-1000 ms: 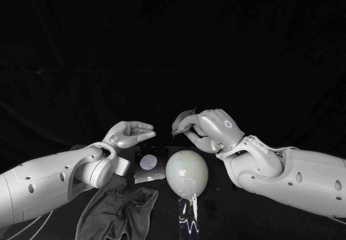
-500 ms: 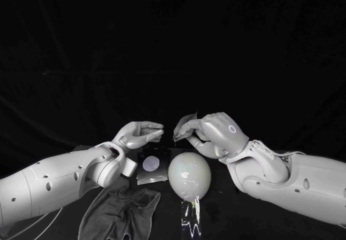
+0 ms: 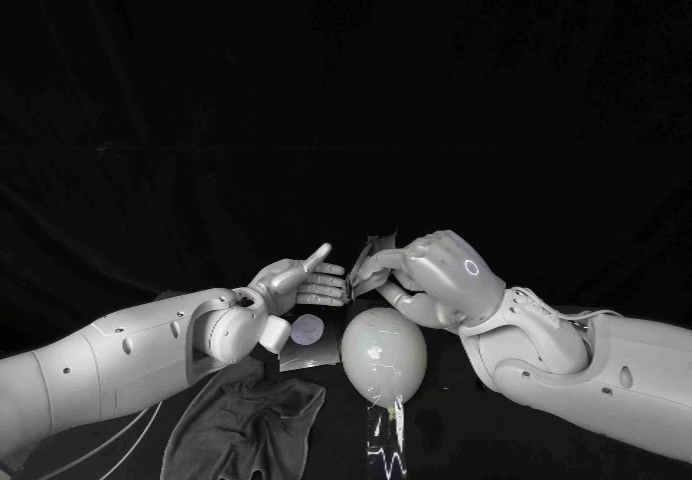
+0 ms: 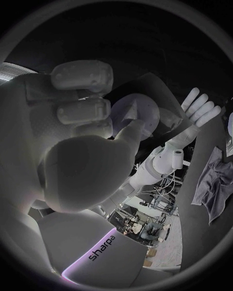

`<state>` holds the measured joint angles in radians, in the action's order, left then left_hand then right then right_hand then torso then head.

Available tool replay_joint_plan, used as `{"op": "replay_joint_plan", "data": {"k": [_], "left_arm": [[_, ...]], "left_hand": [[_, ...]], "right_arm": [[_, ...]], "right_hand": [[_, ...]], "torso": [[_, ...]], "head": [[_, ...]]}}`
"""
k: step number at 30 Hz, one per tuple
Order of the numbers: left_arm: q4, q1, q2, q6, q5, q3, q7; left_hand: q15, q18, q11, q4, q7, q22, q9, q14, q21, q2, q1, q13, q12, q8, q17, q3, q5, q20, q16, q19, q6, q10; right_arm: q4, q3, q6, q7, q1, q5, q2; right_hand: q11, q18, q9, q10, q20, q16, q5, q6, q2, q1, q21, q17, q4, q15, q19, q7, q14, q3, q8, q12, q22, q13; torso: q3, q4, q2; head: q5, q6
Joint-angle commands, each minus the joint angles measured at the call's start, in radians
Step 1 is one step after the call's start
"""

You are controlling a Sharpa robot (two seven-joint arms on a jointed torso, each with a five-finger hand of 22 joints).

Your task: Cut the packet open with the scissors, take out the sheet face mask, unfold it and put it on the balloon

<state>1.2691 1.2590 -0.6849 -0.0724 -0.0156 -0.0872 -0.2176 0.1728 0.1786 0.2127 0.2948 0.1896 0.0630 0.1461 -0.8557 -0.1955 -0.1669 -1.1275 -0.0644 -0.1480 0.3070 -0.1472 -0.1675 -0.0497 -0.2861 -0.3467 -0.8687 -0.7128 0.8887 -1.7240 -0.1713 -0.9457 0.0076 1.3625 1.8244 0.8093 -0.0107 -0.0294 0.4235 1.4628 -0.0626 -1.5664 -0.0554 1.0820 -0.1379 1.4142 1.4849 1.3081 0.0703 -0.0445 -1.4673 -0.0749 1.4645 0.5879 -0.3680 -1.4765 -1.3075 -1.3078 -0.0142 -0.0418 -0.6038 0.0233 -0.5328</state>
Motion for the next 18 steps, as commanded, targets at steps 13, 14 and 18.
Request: {"op": "replay_joint_plan", "data": {"k": [13, 14, 18], "left_arm": [[-0.026, 0.001, 0.048, 0.260, 0.198, 0.006, 0.099], [-0.025, 0.002, 0.050, 0.276, 0.207, 0.006, 0.096], [-0.019, 0.002, 0.056, 0.356, 0.239, 0.007, 0.079]], "left_hand": [[-0.006, 0.005, -0.003, -0.001, 0.074, 0.001, 0.002, -0.032, 0.034, -0.020, 0.010, -0.002, 0.008, -0.004, 0.007, -0.092, 0.003, -0.001, 0.031, -0.025, -0.019, 0.037], [-0.006, 0.005, -0.003, -0.001, 0.074, 0.001, 0.002, -0.032, 0.034, -0.020, 0.010, -0.002, 0.008, -0.004, 0.007, -0.092, 0.003, -0.001, 0.031, -0.025, -0.019, 0.037], [-0.014, 0.006, -0.014, -0.001, 0.069, 0.002, 0.007, -0.058, 0.038, -0.037, 0.000, -0.003, 0.001, 0.005, 0.003, -0.110, 0.003, 0.000, 0.027, -0.037, -0.039, 0.068]], "right_arm": [[0.002, 0.001, -0.060, 0.068, -0.001, -0.013, -0.012], [0.003, 0.001, -0.060, 0.069, -0.001, -0.014, -0.013], [0.010, 0.001, -0.057, 0.069, -0.001, -0.018, -0.021]], "right_hand": [[0.006, 0.009, 0.001, 0.053, 0.007, -0.004, 0.007, -0.006, 0.001, -0.009, -0.001, 0.263, 0.002, -0.009, -0.056, -0.003, 0.106, 0.007, -0.005, 0.002, -0.236, -0.190], [0.006, 0.009, 0.001, 0.053, 0.007, -0.004, 0.007, -0.006, 0.001, -0.009, -0.001, 0.263, 0.002, -0.009, -0.056, -0.003, 0.106, 0.007, -0.005, 0.002, -0.236, -0.190], [0.006, 0.009, 0.001, 0.053, 0.007, -0.004, 0.007, -0.006, 0.001, -0.009, -0.001, 0.263, 0.002, -0.009, -0.056, -0.003, 0.106, 0.007, -0.005, 0.002, -0.236, -0.190]], "torso": [[0.0008, -0.0005, -0.002], [0.0008, -0.0004, -0.001], [0.0007, -0.0006, -0.001]], "head": [[0.011, -0.006], [0.011, -0.007], [0.010, -0.009]]}}
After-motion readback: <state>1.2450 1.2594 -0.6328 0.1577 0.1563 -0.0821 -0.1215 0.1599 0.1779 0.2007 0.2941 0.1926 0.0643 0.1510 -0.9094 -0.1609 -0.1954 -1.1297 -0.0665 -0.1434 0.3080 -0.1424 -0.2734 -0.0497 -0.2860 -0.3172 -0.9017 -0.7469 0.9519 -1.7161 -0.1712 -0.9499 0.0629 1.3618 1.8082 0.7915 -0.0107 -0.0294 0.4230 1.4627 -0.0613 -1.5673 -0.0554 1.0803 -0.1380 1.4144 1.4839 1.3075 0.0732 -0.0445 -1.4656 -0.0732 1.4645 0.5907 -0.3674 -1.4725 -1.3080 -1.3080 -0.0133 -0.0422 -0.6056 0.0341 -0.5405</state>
